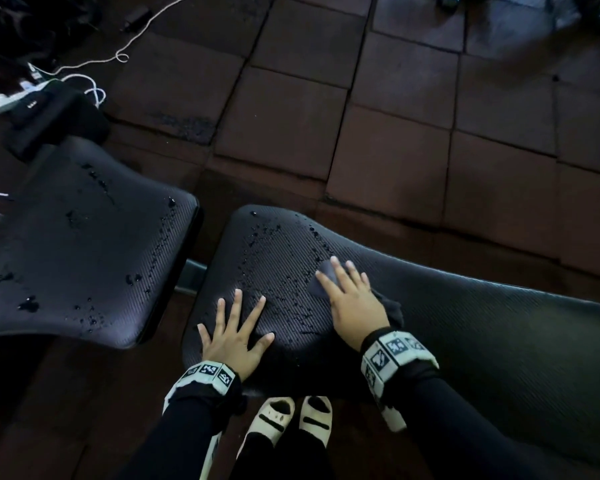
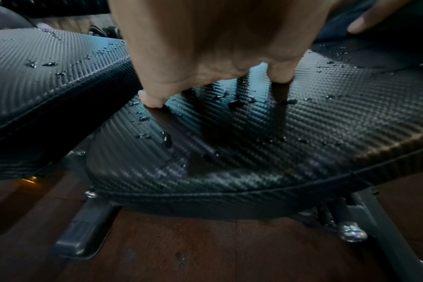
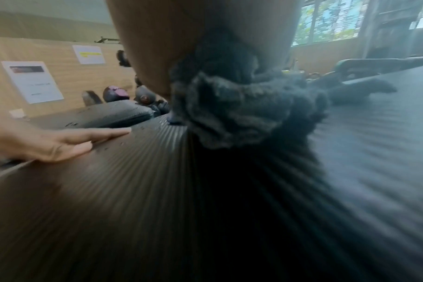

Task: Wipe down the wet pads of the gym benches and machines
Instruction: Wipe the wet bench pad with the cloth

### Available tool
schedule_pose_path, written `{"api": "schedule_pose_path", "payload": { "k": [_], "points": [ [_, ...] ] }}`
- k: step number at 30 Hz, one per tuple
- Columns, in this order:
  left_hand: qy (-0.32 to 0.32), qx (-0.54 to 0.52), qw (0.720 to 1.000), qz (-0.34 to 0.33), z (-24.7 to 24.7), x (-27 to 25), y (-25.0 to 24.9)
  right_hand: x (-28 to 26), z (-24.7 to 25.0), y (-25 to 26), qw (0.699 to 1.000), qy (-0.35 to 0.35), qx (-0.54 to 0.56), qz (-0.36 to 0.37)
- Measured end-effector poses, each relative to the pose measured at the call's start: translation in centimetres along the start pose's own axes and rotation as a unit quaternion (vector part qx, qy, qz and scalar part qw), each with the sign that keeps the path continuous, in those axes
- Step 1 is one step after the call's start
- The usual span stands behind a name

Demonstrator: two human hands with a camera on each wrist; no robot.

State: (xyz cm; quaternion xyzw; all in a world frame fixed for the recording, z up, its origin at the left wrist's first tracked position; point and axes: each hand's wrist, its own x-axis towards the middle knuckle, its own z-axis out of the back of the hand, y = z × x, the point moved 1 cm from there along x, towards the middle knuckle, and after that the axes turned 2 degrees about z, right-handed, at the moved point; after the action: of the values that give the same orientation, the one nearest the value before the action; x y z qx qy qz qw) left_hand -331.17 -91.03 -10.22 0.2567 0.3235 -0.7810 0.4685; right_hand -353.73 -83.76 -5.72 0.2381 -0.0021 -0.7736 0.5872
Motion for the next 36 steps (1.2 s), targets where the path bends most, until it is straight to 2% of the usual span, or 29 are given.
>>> {"api": "schedule_pose_path", "payload": {
  "k": [2,5,9,12,15,19,22,25,30,33,36],
  "points": [
    [-0.008,-0.009,1.0,-0.005,0.1,-0.1,0.0,-1.8,-0.8,-0.1,0.999,-0.02,0.011,0.035],
    [-0.044,-0.03,0.998,-0.024,0.3,-0.7,0.5,-4.6,-1.6,-1.0,0.998,-0.018,0.033,0.045],
    [-0.111,-0.099,0.989,-0.029,-0.1,-1.6,3.0,-7.5,-2.2,-1.9,0.997,-0.052,0.045,0.028],
    [-0.116,-0.174,0.978,-0.002,-1.0,-2.3,5.7,-8.6,-2.6,-1.7,0.998,-0.069,0.008,-0.003],
    [-0.102,-0.215,0.971,-0.009,-1.6,-2.9,7.4,-8.5,-2.8,-0.7,0.997,-0.061,-0.01,-0.036],
    [-0.096,-0.208,0.973,-0.01,-1.7,-2.8,7.5,-5.9,-3.2,1.2,0.996,-0.055,0.011,-0.064],
    [-0.081,-0.206,0.975,-0.004,-1.4,-2.8,7.3,-3.2,-3.4,3.8,0.997,-0.041,0.03,-0.054],
    [-0.07,-0.205,0.976,-0.01,-1.2,-2.9,7.3,-1.5,-4.6,7.0,0.999,-0.007,0.028,-0.015],
    [-0.065,-0.21,0.975,-0.021,-1.0,-3.0,7.7,-3.7,-7.3,10.7,0.988,0.071,-0.042,0.127],
    [-0.06,-0.211,0.975,-0.026,-1.0,-3.0,7.8,-7.1,-7.6,9.6,0.975,0.087,-0.064,0.194],
    [-0.061,-0.216,0.974,-0.028,-1.1,-3.0,7.9,-9.9,-7.2,6.4,0.966,0.073,-0.122,0.214]
  ]
}}
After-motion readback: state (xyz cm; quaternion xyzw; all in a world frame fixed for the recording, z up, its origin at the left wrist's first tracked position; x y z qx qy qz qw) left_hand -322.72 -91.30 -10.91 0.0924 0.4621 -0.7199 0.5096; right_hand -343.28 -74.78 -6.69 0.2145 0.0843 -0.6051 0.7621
